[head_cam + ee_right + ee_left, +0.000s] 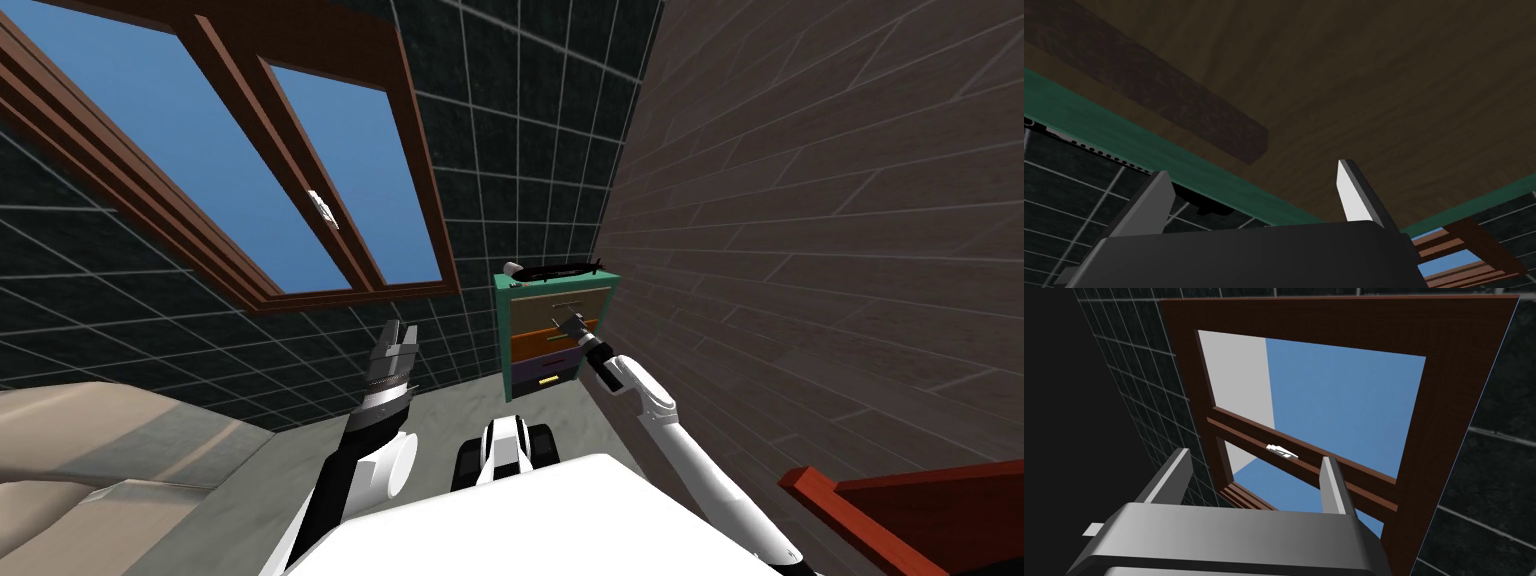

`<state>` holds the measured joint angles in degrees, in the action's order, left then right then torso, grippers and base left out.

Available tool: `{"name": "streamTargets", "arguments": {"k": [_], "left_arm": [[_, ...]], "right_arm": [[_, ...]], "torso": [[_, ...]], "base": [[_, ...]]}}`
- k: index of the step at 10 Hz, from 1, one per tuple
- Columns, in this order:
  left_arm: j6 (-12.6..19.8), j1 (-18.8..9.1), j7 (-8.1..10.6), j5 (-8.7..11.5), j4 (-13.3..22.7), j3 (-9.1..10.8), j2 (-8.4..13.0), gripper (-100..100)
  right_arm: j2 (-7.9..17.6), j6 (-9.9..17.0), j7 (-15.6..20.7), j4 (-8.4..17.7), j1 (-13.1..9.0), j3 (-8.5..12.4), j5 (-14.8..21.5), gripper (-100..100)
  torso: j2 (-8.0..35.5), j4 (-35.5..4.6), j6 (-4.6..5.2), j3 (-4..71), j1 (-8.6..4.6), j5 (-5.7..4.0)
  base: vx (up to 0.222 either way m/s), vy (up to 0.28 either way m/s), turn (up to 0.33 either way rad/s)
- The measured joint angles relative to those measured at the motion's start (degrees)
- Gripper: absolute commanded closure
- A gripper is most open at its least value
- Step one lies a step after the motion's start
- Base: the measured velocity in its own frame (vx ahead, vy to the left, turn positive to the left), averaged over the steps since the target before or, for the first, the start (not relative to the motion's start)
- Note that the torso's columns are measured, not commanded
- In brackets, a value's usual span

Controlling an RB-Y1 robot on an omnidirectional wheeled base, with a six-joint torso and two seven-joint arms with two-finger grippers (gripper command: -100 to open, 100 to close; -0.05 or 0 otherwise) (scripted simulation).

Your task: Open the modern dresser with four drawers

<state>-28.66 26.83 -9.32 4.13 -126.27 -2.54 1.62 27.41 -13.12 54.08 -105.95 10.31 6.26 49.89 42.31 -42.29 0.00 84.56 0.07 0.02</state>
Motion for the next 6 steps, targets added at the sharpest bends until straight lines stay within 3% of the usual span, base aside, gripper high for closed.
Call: {"name": "streamTargets", "arguments": {"k": [6], "left_arm": [[0.0,0.0,0.0,0.0,0.0,0.0,0.0,0]], "right_arm": [[4.4,2.2,7.8,4.6,-2.7,1.8,9.0,-100]], "torso": [[0.1,0.0,-0.01,-0.1,0.02,0.01]], "base": [[0.003,0.1,-0.031]]}}
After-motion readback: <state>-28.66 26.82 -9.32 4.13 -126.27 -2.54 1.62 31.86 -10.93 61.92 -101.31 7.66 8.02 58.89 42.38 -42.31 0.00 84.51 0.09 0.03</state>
